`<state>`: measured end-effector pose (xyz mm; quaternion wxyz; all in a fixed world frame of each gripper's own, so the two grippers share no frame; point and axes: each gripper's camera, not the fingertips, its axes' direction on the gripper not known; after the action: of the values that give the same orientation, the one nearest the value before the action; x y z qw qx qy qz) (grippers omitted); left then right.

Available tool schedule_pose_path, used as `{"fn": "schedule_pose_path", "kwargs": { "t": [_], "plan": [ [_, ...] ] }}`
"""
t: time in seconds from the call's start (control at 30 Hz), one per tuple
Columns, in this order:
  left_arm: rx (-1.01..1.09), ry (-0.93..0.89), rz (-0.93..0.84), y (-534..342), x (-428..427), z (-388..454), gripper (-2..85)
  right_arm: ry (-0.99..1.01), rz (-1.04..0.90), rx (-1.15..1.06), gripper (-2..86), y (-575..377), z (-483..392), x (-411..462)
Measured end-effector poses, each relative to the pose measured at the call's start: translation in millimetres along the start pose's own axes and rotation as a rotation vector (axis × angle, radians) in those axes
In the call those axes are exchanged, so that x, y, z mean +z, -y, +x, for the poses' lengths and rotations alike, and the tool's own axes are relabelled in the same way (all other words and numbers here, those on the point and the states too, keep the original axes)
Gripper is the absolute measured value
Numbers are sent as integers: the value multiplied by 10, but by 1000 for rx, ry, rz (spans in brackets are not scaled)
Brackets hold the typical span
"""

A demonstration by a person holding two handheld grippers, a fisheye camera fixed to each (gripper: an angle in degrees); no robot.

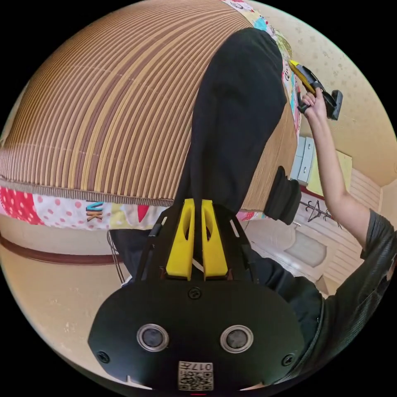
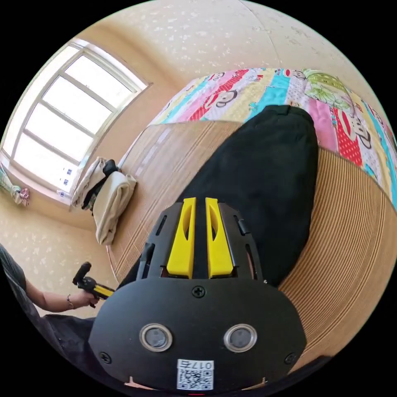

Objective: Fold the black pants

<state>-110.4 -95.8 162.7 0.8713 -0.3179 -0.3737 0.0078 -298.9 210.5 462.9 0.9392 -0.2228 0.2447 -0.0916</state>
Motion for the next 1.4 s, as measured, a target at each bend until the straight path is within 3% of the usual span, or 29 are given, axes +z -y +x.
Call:
{"fn": "schedule_pose_path", "kwargs": {
  "t": [0.23,0.3,0.57,0.6,0.67,0.7,0.77,0.8,0.87,0.97,1.07,1.2,1.33,1.4],
  "plan": [
    [167,46,-119,147,79,188,1,66,-183,388,87,-2085,-130,304],
    [181,49,-155,217,114,197,-1,117,-135,495,82,-2441,-330,360],
    [386,112,-322,428,175,504,-5,162,-287,478,39,-2873,-748,364],
    [404,73,-327,428,151,531,-6,273,-237,505,32,-2917,-671,201],
    [441,-345,-275,425,-80,566,-7,443,-119,536,25,-2961,-559,-149],
    [428,-469,-247,423,-136,537,-7,489,-11,522,22,-2999,-537,-434],
    [350,-757,-186,379,-186,382,-7,450,31,538,20,-3078,-492,-692],
    [337,-752,-186,356,-166,347,-7,389,-12,554,20,-3127,-444,-705],
    [293,-418,-259,244,47,216,-6,276,-127,549,19,-3182,-373,-528],
    [140,-150,-286,163,395,-116,-2,215,-273,569,20,-3304,-243,-75],
    [40,-92,-276,198,498,-317,11,278,-284,649,24,-3424,-87,103],
    [92,25,-289,235,381,-194,75,159,-280,688,41,-3543,92,-134],
    [213,73,-43,432,-253,64,104,233,-74,676,68,-3560,484,-533],
    [186,-3,13,689,-397,-15,119,336,-24,699,87,-3548,933,-530]
  ]
}}
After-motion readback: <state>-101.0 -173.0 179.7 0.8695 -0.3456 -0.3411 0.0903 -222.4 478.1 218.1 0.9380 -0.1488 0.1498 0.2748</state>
